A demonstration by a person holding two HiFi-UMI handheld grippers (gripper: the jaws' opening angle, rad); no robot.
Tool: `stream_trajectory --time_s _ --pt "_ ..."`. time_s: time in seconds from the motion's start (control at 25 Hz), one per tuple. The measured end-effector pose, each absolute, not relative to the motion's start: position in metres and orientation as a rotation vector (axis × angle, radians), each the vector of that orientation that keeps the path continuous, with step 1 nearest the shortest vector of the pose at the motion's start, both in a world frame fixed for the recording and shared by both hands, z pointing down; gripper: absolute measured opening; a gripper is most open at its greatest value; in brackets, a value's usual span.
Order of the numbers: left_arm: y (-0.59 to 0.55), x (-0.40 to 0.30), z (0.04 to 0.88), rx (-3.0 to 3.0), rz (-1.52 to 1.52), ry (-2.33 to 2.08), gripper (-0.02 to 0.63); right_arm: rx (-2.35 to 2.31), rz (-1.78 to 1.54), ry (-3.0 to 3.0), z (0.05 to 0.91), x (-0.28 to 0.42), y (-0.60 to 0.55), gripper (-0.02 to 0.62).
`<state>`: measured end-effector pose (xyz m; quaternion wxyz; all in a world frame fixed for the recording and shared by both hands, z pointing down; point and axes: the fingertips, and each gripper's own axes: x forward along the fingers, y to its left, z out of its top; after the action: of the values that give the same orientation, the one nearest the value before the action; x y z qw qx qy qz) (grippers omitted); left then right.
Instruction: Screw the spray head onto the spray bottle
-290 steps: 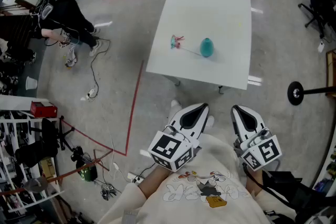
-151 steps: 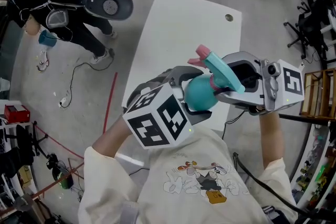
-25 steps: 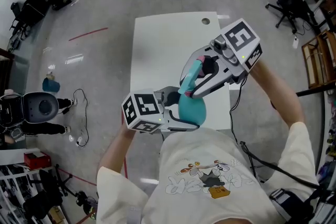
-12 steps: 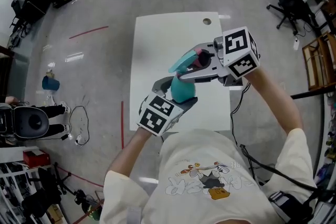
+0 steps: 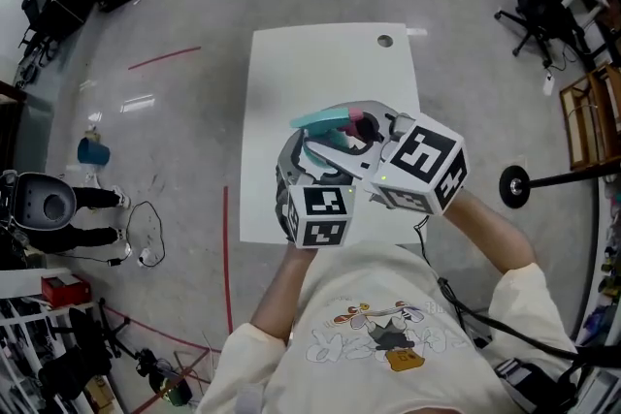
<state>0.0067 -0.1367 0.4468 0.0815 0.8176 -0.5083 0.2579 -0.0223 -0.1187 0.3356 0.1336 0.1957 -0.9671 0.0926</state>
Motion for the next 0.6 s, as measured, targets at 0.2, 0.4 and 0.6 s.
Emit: stream_trajectory --time_s 0.2,0.4,0.6 --pt "-0.136 0.005 0.443 2.480 0.763 -1.512 0.404 0.650 0.276 -2.807 0.336 -0.022 -0.117 0.138" --pt "-0.126 0.015 0.438 2.590 0.708 -1.361 0.404 0.441 0.413 -2.880 0.331 -0.012 -0.096 0.245" --pt "-0.100 0.021 0.422 2.792 0.657 -0.979 0.403 0.012 0.568 -2.984 0.307 0.024 -0.070 0.261"
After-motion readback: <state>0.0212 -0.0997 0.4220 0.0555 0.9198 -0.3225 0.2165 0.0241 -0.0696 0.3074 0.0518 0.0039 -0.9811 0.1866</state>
